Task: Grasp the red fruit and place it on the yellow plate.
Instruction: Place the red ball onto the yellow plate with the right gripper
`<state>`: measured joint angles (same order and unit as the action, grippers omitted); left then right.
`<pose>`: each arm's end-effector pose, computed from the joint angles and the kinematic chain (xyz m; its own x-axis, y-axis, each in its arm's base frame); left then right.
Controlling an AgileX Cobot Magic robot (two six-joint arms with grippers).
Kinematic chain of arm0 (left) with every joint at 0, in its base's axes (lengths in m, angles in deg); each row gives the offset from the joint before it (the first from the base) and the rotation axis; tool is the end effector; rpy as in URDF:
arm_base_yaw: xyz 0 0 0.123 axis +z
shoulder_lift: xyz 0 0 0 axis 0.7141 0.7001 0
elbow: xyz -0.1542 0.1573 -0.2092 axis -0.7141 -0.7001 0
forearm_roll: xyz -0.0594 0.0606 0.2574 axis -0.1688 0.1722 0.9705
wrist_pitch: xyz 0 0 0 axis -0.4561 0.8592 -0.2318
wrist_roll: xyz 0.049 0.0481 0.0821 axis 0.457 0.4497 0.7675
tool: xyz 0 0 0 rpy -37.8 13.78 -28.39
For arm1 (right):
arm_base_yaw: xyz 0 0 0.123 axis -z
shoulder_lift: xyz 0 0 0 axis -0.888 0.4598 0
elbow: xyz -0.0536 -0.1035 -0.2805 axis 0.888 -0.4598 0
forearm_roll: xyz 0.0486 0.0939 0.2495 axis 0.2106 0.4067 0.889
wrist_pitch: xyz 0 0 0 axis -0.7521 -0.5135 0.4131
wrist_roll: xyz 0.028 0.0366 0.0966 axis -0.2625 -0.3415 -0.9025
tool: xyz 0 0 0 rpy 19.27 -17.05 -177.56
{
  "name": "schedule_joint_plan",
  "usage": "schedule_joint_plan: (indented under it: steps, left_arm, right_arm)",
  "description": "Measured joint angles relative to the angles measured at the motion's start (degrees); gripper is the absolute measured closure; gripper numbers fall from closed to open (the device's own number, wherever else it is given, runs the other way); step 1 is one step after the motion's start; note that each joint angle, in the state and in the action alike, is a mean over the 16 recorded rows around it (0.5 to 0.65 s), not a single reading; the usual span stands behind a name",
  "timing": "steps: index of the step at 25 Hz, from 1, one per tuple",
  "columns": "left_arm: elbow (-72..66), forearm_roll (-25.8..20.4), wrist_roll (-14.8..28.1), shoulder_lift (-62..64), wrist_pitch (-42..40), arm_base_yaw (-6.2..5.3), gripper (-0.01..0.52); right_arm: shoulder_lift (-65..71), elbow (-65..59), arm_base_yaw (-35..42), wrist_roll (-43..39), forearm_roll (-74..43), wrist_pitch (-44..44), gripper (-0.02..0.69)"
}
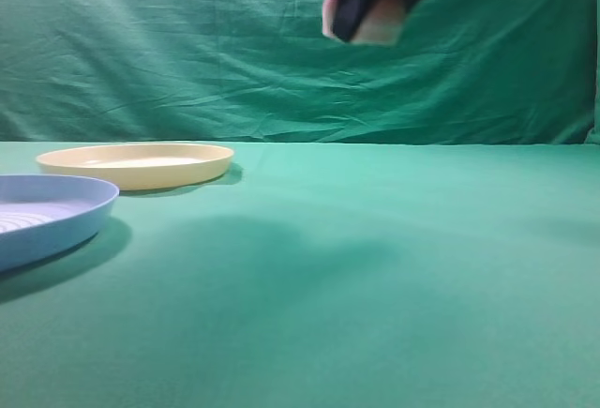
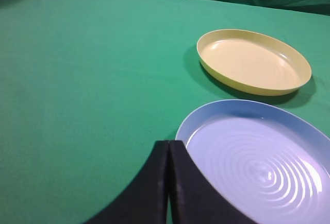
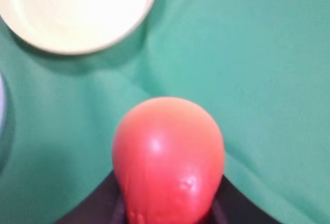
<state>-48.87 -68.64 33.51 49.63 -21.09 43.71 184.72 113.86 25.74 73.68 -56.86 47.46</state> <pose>0.0683 0.0013 0.1731 -0.2594 -0.1390 -0.9557 -0.0382 0.9903 -0.1337 0.3760 0.2942 0.2926 -0.5122 -0.5735 -0.6393 -0.7294 0.6834 -0.0287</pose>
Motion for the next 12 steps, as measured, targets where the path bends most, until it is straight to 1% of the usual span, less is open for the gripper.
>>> schedule_joint_plan:
  steps: [8, 10, 12]
  left_arm:
    - [0.0, 0.0, 0.0, 0.0, 0.0, 0.00, 0.514]
    - [0.0, 0.0, 0.0, 0.0, 0.0, 0.00, 0.514]
    - [0.0, 0.0, 0.0, 0.0, 0.0, 0.00, 0.514]
  right_arm:
    - [13.2, 13.2, -3.6, 1.8, 1.1, -5.8, 0.460]
    - [16.0, 15.1, -4.0, 1.9, 1.4, -7.5, 0.435]
    - [18.4, 16.3, -4.4, 1.9, 1.6, -9.0, 0.389]
